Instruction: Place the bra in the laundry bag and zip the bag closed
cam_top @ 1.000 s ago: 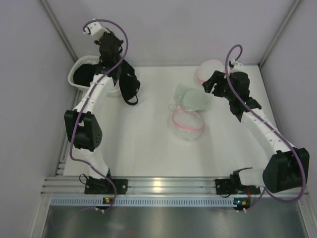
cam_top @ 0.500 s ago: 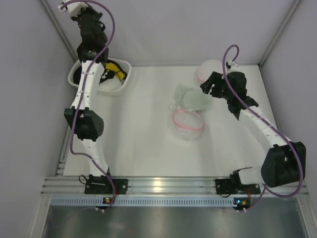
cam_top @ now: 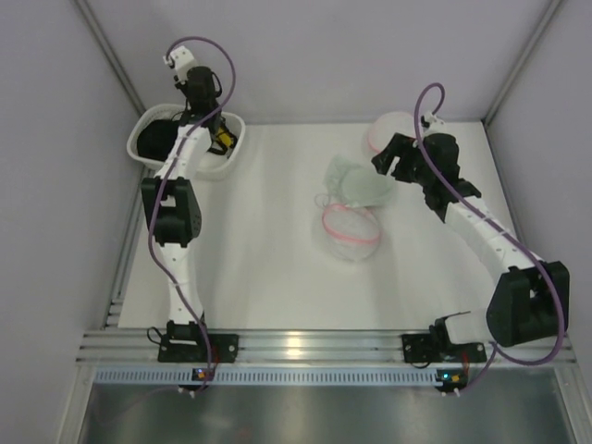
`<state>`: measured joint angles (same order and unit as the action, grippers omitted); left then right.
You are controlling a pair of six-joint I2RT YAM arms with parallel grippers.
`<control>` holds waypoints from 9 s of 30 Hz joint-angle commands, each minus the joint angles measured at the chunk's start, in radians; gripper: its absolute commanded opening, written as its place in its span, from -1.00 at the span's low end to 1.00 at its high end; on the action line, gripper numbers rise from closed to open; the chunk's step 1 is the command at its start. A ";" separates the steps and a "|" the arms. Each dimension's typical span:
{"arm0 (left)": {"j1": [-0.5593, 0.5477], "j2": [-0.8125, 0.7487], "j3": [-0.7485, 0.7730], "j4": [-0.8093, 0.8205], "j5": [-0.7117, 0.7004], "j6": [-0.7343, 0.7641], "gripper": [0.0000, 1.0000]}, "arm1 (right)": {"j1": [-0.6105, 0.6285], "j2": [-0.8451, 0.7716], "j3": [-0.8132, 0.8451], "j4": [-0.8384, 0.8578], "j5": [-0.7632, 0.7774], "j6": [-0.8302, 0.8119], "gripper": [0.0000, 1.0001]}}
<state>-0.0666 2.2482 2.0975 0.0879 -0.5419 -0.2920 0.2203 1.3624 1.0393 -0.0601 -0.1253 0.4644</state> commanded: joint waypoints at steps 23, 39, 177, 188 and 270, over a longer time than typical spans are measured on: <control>-0.301 -0.473 -0.163 -0.461 0.308 -0.040 0.97 | -0.050 0.346 0.182 -0.032 0.053 0.051 0.58; -0.424 -0.248 -0.359 -0.217 0.675 -0.256 0.86 | -0.052 0.438 0.153 -0.083 0.104 0.025 0.23; -0.240 -0.900 -0.708 -0.349 1.389 0.439 0.96 | 0.272 0.113 0.525 -0.207 -0.658 -0.937 -1.00; -0.266 -0.740 -0.642 -0.347 1.372 0.452 0.19 | 0.275 0.067 0.525 -0.233 -0.688 -0.952 -1.00; -0.406 -1.191 -0.949 -0.433 0.195 0.007 -1.00 | 0.513 -0.215 -0.176 -0.141 0.164 -0.546 0.40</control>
<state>-0.4782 1.0466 1.1492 -0.3683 -0.3347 -0.2855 0.7200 1.1816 0.7769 -0.1867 0.0303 -0.0692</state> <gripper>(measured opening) 0.065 0.703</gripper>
